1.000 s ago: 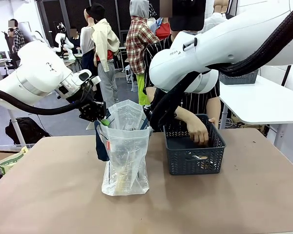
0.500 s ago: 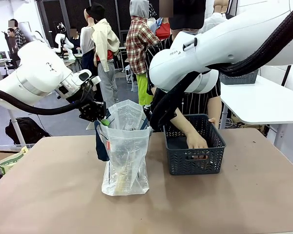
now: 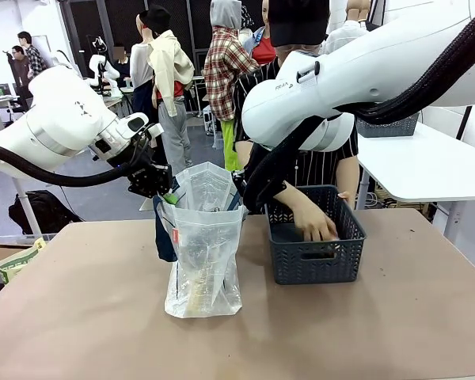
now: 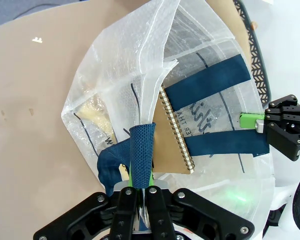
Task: Transfer purchased items from the store into the shopping bag.
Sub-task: Move the Reusable shopping bag to the right side of the table.
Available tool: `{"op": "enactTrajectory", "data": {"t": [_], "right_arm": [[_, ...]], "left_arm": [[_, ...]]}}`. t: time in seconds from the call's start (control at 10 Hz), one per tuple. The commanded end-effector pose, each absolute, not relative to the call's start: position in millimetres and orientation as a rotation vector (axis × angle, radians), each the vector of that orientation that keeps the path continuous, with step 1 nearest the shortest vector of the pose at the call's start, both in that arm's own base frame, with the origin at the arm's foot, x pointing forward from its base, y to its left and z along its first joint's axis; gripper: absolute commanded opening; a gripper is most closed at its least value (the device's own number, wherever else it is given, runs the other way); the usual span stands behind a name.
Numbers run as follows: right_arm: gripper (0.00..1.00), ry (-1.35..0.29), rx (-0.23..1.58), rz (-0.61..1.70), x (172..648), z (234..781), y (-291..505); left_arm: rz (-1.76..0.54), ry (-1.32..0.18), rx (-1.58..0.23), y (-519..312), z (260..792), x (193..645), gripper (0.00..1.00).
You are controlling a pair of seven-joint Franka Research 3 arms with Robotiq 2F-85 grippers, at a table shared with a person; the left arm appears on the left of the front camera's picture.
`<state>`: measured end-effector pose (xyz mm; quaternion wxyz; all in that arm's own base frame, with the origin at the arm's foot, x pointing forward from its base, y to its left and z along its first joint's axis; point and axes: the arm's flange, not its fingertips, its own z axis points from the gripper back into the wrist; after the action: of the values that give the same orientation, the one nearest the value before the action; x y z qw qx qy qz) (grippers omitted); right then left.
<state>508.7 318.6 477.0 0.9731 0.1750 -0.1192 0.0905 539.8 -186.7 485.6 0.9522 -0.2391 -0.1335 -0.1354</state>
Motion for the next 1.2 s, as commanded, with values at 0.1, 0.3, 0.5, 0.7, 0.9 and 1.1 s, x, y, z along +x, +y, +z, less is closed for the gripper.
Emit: {"op": "enactTrajectory", "data": {"t": [0.1,0.3,0.5,0.7,0.9,1.1], "right_arm": [[0.0,-0.237,0.365,0.175,508.3,477.5,318.6],[0.0,-0.237,0.365,0.175,508.3,477.5,318.6],[0.0,-0.237,0.365,0.175,508.3,477.5,318.6],[0.0,-0.237,0.365,0.175,508.3,477.5,318.6],[0.0,-0.237,0.365,0.175,508.3,477.5,318.6],[0.0,-0.237,0.365,0.175,508.3,477.5,318.6]], "left_arm": [[-0.274,-0.263,-0.48,-186.5,487.0,540.8,0.0],[-0.274,-0.263,-0.48,-186.5,487.0,540.8,0.0],[-0.274,-0.263,-0.48,-186.5,487.0,540.8,0.0],[-0.274,-0.263,-0.48,-186.5,487.0,540.8,0.0],[-0.274,-0.263,-0.48,-186.5,487.0,540.8,0.0],[-0.274,-0.263,-0.48,-186.5,487.0,540.8,0.0]]}}
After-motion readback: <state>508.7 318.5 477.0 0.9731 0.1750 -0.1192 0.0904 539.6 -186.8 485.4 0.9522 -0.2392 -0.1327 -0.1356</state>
